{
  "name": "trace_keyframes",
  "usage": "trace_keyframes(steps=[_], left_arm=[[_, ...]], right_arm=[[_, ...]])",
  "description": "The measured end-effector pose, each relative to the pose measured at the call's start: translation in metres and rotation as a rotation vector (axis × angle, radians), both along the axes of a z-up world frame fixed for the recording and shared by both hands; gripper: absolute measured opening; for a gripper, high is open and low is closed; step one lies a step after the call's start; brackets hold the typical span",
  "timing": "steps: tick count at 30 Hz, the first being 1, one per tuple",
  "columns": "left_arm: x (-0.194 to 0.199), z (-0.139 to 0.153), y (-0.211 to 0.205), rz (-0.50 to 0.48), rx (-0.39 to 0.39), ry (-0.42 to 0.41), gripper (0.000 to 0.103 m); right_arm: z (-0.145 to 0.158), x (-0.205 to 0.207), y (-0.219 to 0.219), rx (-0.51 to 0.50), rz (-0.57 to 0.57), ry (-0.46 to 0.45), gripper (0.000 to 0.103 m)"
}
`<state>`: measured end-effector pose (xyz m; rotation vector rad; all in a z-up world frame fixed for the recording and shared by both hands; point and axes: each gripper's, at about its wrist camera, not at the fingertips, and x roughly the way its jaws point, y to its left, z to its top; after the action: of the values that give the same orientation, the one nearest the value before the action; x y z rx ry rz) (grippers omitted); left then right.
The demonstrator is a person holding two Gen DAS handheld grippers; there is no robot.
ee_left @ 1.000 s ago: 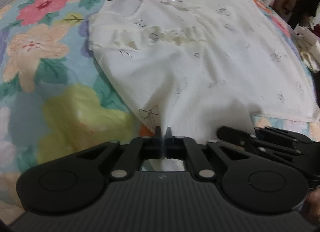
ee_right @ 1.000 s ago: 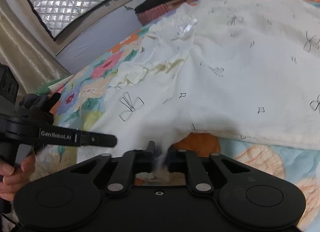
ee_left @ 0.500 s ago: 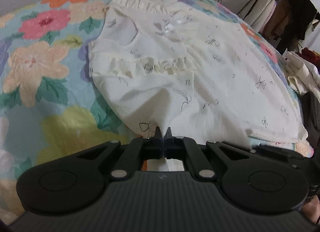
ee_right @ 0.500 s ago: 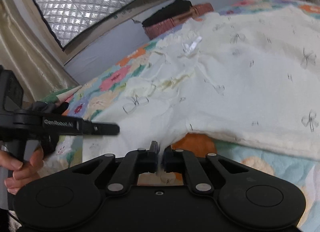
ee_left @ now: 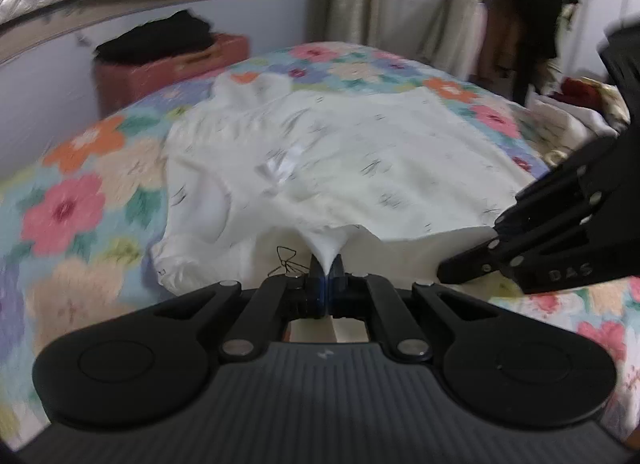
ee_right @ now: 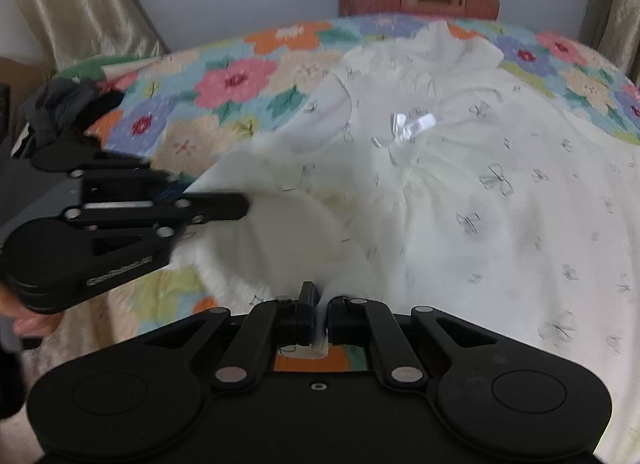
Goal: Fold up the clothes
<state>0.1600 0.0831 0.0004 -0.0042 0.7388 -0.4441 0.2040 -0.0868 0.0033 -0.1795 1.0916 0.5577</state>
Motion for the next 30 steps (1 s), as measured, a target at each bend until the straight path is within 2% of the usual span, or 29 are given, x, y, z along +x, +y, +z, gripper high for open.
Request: trace_keyframes(steps=[3,6,9,11,14,16,18,21,26,30], left_arm=[[0.006,0.011,-0.006,-0.04,-0.035,0.008,0.001],[0.008,0.02,-0.018,-0.1,-0.038,-0.026,0.001],[0.009,0.02,-0.024,-0.148,-0.05,-0.035,0.001],[0.014,0.015,-0.024,-0.156,-0.057,-0.023,0.001],[0.031,0.006,-0.018,-0.162,-0.06,-0.007,0.001],[0.049,0.002,-0.012,-0.157,-0.096,0.005,0.001],[0.071,-0.003,-0.006,-0.145,-0.153,0.046,0.001],[0.095,-0.01,-0.003,-0.127,-0.23,0.063,0.001],[0.118,-0.031,0.016,-0.072,-0.357,0.043,0.001],[0.126,-0.057,0.033,-0.048,-0.394,0.08,0.001]], right_arm=[[0.011,-0.002,-0.004,-0.038,-0.006,0.044,0.008],[-0.002,0.001,-0.012,-0.022,-0.044,0.108,0.008],[-0.022,0.006,-0.02,0.072,-0.1,0.093,0.008],[-0.035,0.009,-0.034,0.221,-0.205,0.059,0.008],[-0.042,0.001,-0.051,0.396,-0.4,-0.105,0.008],[-0.045,-0.005,-0.052,0.497,-0.481,-0.194,0.008],[-0.053,-0.001,-0.052,0.573,-0.548,-0.211,0.008],[-0.057,0.025,-0.05,0.51,-0.587,-0.217,0.008],[-0.055,0.06,-0.056,0.498,-0.582,-0.234,0.008],[-0.067,0.08,-0.05,0.471,-0.523,-0.209,0.008]])
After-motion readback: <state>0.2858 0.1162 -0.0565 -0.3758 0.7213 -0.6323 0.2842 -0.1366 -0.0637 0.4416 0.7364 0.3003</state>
